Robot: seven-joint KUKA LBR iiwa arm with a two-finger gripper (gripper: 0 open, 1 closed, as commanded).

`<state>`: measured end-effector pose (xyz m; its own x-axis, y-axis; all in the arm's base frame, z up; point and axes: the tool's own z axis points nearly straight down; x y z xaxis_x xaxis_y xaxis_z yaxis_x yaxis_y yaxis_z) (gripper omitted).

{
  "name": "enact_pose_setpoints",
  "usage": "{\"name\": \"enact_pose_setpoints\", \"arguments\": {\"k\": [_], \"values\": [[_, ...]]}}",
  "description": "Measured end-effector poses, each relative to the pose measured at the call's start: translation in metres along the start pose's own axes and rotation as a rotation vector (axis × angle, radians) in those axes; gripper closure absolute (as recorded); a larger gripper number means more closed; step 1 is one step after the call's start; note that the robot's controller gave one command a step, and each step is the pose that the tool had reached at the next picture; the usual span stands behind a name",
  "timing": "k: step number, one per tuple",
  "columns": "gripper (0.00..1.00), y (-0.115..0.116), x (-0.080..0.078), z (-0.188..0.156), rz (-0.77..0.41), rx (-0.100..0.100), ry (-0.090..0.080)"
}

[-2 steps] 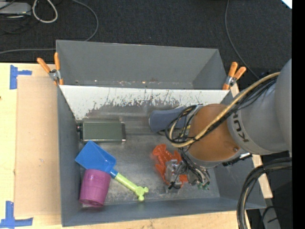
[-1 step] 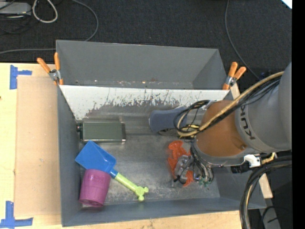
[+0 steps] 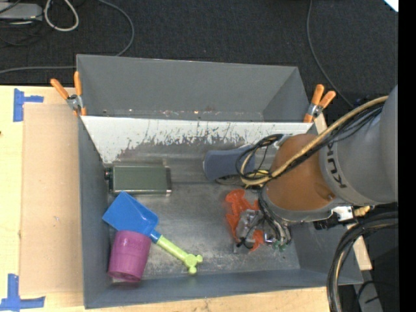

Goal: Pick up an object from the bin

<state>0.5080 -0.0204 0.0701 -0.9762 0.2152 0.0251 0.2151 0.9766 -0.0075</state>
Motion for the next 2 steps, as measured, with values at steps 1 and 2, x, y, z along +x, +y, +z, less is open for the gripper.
{"name": "enact_pose_setpoints", "arguments": {"k": [1, 2], "values": [[1.00, 0.0322, -0.0188, -0.0014, -0.107, -0.001, -0.003], [1.00, 0.0322, -0.0188, -0.0014, -0.107, -0.001, -0.003]]}}
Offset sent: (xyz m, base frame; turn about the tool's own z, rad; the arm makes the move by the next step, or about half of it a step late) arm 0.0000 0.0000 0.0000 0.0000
